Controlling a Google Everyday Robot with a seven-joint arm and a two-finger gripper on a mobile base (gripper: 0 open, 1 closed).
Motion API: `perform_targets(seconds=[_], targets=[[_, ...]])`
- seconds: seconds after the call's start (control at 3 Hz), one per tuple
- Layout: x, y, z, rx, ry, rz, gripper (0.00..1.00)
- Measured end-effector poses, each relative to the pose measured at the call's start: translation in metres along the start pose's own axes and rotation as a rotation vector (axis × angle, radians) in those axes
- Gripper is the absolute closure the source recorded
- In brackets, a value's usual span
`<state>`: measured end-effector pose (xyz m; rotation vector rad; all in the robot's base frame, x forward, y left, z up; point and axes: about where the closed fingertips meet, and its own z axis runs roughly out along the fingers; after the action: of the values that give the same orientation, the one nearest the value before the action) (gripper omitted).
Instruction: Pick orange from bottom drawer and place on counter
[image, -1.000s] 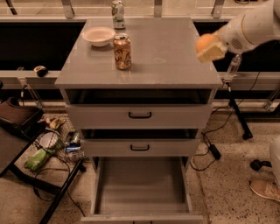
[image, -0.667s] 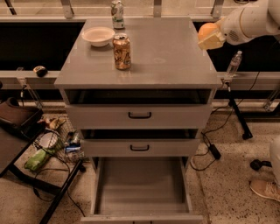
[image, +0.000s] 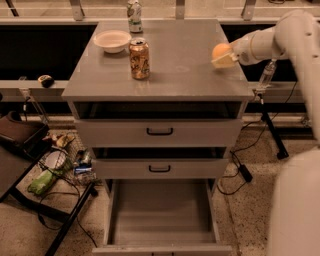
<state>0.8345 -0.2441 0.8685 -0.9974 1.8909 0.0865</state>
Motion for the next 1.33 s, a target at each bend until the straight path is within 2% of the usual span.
perform_targets(seconds=[0.33, 0.67, 1.33], targets=[[0.0164, 0.0053, 0.0301, -0.045, 0.011, 0.018, 1.0], [0.0122, 0.0035, 0.0272, -0.045, 0.011, 0.018, 0.82], [0.0121, 0.0035, 0.0272, -0.045, 0.012, 0.018, 0.36]])
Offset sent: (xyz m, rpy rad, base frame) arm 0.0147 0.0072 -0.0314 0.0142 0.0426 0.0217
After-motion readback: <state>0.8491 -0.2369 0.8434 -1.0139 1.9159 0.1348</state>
